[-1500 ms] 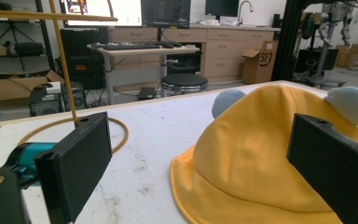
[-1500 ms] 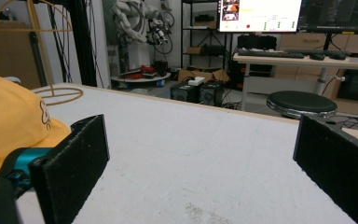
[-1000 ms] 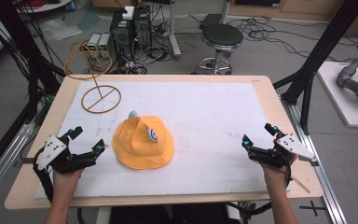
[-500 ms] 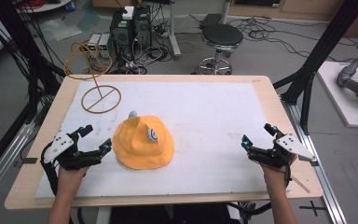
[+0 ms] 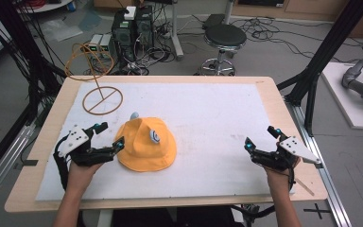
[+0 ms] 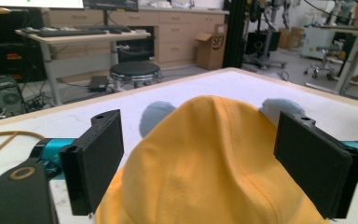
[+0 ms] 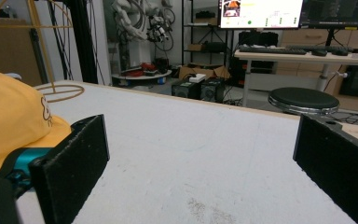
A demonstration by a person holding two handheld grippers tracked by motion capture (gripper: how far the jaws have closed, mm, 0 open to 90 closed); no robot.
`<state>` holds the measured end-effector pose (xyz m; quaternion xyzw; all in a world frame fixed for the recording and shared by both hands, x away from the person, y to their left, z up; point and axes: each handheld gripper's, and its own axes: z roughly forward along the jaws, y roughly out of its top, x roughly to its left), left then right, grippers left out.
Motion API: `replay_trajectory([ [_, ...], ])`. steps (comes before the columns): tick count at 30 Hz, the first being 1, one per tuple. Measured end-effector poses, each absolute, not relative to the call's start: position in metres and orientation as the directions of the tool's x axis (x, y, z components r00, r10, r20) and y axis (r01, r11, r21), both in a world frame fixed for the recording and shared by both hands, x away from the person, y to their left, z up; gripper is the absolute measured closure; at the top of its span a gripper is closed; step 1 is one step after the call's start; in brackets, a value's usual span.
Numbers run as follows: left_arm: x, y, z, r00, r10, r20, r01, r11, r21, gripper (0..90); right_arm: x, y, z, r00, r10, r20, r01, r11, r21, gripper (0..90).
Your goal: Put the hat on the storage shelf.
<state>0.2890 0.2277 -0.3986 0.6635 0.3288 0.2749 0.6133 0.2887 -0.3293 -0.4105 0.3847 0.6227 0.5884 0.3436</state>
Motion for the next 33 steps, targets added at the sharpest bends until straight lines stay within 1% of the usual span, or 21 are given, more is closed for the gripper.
replay_trajectory([
  [7,0.301,0.206,-0.400,0.662,0.748,-0.032,0.152,-0.093,0.984,20.6,0.288,-0.329,-0.411,-0.468,0.883,0.026,0.078,0.012,0.997,3.1],
  [11,0.305,0.202,-0.402,0.666,0.744,-0.046,0.178,-0.099,0.979,22.7,0.289,-0.329,-0.411,-0.469,0.883,0.027,0.080,0.011,0.997,3.1],
  [15,0.308,0.198,-0.404,0.670,0.740,-0.063,0.198,-0.097,0.975,28.3,0.289,-0.328,-0.411,-0.472,0.880,0.041,0.083,-0.002,0.997,3.1],
  [16,0.309,0.198,-0.405,0.673,0.737,-0.062,0.202,-0.103,0.974,28.3,0.289,-0.328,-0.411,-0.472,0.880,0.041,0.083,-0.002,0.997,3.1],
  [17,0.310,0.196,-0.405,0.676,0.734,-0.066,0.208,-0.105,0.973,31.5,0.289,-0.329,-0.411,-0.473,0.880,0.040,0.078,-0.003,0.997,3.1],
  [24,0.319,0.184,-0.412,0.685,0.722,-0.094,0.273,-0.135,0.952,34.7,0.289,-0.329,-0.411,-0.471,0.881,0.044,0.085,-0.004,0.996,3.1],
  [26,0.320,0.183,-0.413,0.683,0.725,-0.094,0.279,-0.139,0.950,35.2,0.289,-0.329,-0.411,-0.470,0.881,0.044,0.085,-0.004,0.996,3.1],
  [28,0.321,0.182,-0.414,0.678,0.729,-0.092,0.285,-0.145,0.948,37.5,0.289,-0.328,-0.411,-0.470,0.881,0.045,0.090,-0.003,0.996,3.1],
  [33,0.322,0.181,-0.416,0.702,0.704,-0.109,0.298,-0.151,0.943,47.7,0.289,-0.328,-0.412,-0.470,0.882,0.043,0.091,-0.001,0.996,3.1],
])
